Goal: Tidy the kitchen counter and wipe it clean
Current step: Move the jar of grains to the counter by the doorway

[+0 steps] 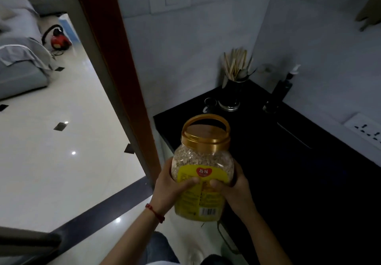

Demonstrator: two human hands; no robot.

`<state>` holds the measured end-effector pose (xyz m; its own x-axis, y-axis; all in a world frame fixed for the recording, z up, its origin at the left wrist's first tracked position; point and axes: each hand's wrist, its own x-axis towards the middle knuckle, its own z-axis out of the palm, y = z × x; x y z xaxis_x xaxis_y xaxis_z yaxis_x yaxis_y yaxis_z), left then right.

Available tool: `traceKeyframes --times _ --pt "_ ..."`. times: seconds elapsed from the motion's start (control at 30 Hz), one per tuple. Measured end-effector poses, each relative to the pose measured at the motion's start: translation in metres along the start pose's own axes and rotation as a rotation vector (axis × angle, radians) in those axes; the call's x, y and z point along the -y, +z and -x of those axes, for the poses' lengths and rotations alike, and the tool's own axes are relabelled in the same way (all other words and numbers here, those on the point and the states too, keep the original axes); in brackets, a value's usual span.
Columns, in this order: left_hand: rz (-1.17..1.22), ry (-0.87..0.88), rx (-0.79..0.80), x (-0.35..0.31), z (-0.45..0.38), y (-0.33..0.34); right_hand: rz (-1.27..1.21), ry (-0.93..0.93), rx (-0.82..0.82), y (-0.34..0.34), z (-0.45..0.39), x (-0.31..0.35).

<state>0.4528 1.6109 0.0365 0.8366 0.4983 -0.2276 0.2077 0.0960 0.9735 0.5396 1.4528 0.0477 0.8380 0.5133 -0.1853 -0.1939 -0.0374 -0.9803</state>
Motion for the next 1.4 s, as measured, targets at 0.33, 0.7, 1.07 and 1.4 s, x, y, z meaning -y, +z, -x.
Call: traceKeyframes --times 0.33,0.7,1.07,1.4 --pt "-0.014 0.024 0.062 -0.015 -0.115 -0.027 0.055 -0.005 0.05 0.012 -0.117 0.017" --pt "-0.177 0.052 0.018 -0.012 -0.199 -0.04 0.177 0.07 0.109 0.016 -0.213 0.0" --pt "-0.229 0.113 -0.164 -0.012 -0.22 -0.026 0.213 0.073 0.03 0.018 -0.255 -0.013" --pt "-0.109 0.022 -0.299 0.002 -0.235 -0.015 0.288 0.036 -0.111 0.016 -0.279 -0.01"
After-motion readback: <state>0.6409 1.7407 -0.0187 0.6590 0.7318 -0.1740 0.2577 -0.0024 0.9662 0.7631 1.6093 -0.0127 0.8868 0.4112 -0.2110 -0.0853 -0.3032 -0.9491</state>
